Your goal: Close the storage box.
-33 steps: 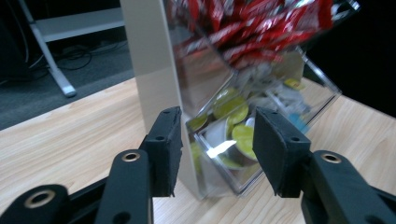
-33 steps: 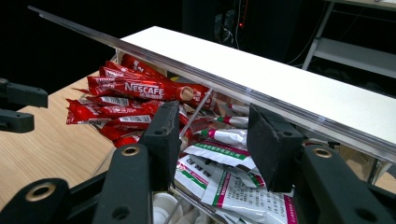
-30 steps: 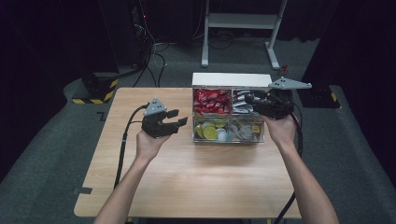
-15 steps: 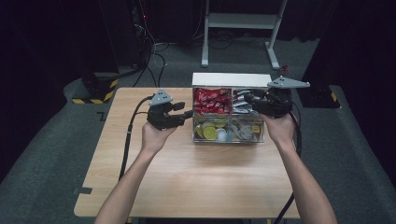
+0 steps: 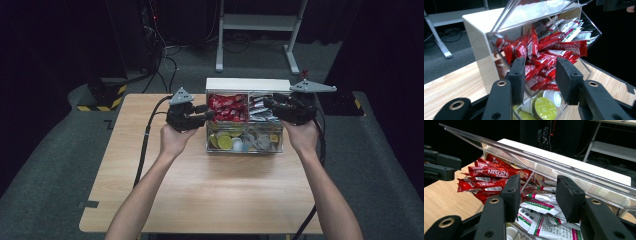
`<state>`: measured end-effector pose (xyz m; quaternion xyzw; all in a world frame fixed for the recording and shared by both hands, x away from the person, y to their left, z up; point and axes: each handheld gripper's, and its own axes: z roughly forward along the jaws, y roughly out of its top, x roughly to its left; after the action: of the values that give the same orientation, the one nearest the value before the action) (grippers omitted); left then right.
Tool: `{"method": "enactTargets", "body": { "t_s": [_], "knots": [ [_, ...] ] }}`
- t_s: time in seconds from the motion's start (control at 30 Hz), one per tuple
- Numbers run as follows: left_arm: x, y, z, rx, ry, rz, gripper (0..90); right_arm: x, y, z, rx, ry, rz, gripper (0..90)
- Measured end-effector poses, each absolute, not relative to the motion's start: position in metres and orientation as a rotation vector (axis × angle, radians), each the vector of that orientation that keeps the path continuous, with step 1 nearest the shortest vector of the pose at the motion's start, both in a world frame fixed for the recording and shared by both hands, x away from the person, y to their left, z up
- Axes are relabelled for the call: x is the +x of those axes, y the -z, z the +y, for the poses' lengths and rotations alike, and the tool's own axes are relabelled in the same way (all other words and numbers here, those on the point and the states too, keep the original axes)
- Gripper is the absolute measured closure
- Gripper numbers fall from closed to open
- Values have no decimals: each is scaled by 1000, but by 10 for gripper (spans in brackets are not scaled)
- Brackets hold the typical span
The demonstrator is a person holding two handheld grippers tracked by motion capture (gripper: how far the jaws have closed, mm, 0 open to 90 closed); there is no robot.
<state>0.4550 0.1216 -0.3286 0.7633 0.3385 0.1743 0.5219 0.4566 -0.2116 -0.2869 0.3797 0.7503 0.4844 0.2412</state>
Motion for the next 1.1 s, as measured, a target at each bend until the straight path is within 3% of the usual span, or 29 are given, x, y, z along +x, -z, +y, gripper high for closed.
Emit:
{"method": "enactTargets", "body": {
  "t_s": [0.63,1.1],
  "knots": [
    [482,329,92,1837,-420,872,731,456,286,-213,1042,-1330,2053,550],
    [479,329,87,1889,-462,834,833,455,286,-212,1045,-1327,2050,547]
  ]
}}
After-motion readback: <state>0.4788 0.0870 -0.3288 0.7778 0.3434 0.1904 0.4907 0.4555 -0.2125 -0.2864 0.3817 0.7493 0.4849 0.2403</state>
